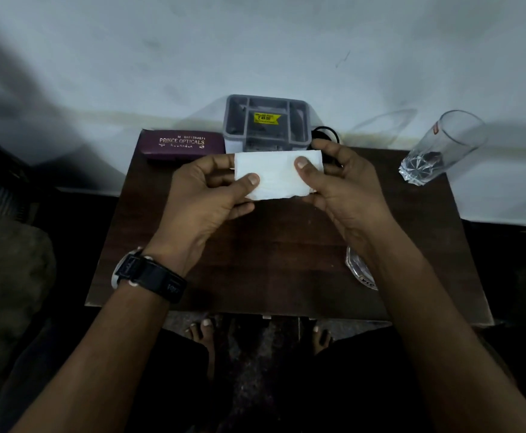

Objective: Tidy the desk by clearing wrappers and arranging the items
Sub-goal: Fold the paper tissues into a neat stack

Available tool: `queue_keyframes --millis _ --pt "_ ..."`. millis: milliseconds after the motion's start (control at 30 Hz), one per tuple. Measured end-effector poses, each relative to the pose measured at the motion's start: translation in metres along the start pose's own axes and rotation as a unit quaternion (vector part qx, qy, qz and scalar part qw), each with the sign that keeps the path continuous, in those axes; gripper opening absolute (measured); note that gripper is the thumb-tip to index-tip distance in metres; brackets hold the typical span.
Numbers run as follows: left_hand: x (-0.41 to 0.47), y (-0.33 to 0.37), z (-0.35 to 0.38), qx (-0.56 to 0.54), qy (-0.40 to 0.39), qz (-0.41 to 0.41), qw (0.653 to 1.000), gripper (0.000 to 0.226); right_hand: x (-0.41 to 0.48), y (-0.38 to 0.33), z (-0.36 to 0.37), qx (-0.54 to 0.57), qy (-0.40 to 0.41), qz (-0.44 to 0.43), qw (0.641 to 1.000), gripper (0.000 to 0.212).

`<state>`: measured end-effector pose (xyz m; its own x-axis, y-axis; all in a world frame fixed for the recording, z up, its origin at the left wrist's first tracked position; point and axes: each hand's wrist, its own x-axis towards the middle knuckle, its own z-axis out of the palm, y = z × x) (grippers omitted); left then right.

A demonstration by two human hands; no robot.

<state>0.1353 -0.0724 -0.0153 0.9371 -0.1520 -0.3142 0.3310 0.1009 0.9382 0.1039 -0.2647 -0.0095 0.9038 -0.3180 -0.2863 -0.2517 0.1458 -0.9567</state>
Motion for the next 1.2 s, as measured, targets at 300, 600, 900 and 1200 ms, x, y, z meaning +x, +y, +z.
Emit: queue_keyframes --millis 300,600,900,1200 --pt "0.0 -0.004 -0.005 0.208 -0.066 0.083 0.972 0.045 -0.001 -0.001 0.004 -0.121 -0.055 -0.06 0.989 0.08" --pt "-0.002 0.0 -0.005 0.262 -0.062 0.078 0.96 0.044 0.004 0.005 -0.006 -0.141 -0.15 -0.035 0.978 0.051" --pt "0.0 0.004 -0.002 0.151 0.049 0.106 0.982 0.044 -0.003 -0.002 -0.011 -0.139 -0.209 0.034 0.967 0.069" --pt "-0.004 0.009 0.004 0.001 0.053 0.112 0.992 0.027 -0.008 -0.005 -0.019 -0.02 -0.213 0.086 0.973 0.064"
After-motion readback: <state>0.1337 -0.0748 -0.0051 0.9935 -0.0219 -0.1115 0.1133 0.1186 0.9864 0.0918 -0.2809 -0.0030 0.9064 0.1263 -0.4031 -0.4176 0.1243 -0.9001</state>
